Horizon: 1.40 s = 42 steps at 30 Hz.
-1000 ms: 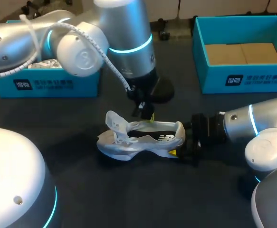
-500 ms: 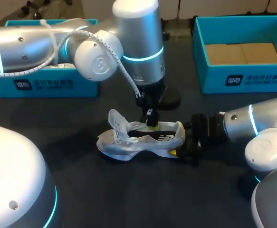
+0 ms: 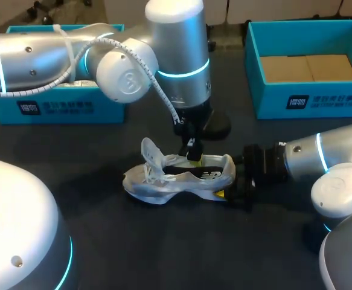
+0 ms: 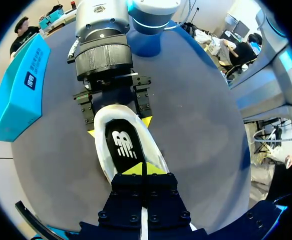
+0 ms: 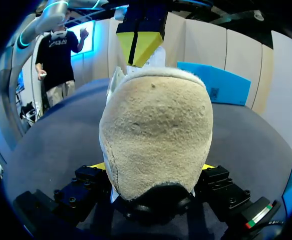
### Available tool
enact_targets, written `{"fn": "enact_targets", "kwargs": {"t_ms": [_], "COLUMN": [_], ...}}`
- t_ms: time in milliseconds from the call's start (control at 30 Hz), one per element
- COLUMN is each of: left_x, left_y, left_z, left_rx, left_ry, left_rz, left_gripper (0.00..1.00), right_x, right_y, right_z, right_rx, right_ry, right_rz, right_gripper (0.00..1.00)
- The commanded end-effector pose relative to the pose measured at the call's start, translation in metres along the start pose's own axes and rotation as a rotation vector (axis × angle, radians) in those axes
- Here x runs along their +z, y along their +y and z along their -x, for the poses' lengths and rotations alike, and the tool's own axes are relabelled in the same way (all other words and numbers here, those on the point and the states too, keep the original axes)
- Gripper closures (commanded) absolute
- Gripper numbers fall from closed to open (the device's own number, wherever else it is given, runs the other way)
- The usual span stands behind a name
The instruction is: Take the shoe out of the shoebox, open the shoe tongue, remove and reinsert the insole, then place the shoe into the shoebox
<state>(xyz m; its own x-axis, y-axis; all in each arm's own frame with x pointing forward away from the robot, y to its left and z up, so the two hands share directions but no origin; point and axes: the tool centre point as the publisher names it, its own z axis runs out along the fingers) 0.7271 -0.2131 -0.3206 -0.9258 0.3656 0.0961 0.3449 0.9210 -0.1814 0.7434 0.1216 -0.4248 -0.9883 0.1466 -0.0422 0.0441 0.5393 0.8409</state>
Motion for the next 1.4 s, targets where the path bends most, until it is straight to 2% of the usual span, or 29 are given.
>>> {"fn": "enact_targets", "kwargs": {"t_ms": [33, 267, 467, 733, 1067, 1400], "left_x": [0.0, 0.003, 0.025, 0.042, 0.05, 0.062], "left_y": [0.001, 0.001, 0.0, 0.001, 0.005, 0.003], "left_z": [-0.001, -0.001, -0.004, 0.0, -0.005, -0.011], "left_rx": [0.001, 0.002, 0.001, -0.004, -0.004, 0.014], "left_ry": [-0.001, 0.01, 0.026, 0.019, 0.028, 0.077], "left_rz": [-0.001, -0.008, -0.04, -0.056, -0.043, -0.064], "left_gripper": [1.0, 1.0, 1.0, 1.0, 1.0, 1.0], "right_x": [0.002, 0.002, 0.002, 0.002, 0.002, 0.002], "right_y": [0.0, 0.0, 0.0, 0.0, 0.0, 0.0], "right_z": [0.0, 0.0, 0.0, 0.0, 0.0, 0.0], "right_rx": [-0.001, -0.001, -0.001, -0.001, -0.001, -0.001], "right_ry": [-0.001, -0.001, -0.001, -0.001, -0.001, -0.001], "right_rz": [-0.003, -0.003, -0.003, -0.003, -0.003, -0.003], "right_gripper": [1.0, 1.0, 1.0, 1.0, 1.0, 1.0]}}
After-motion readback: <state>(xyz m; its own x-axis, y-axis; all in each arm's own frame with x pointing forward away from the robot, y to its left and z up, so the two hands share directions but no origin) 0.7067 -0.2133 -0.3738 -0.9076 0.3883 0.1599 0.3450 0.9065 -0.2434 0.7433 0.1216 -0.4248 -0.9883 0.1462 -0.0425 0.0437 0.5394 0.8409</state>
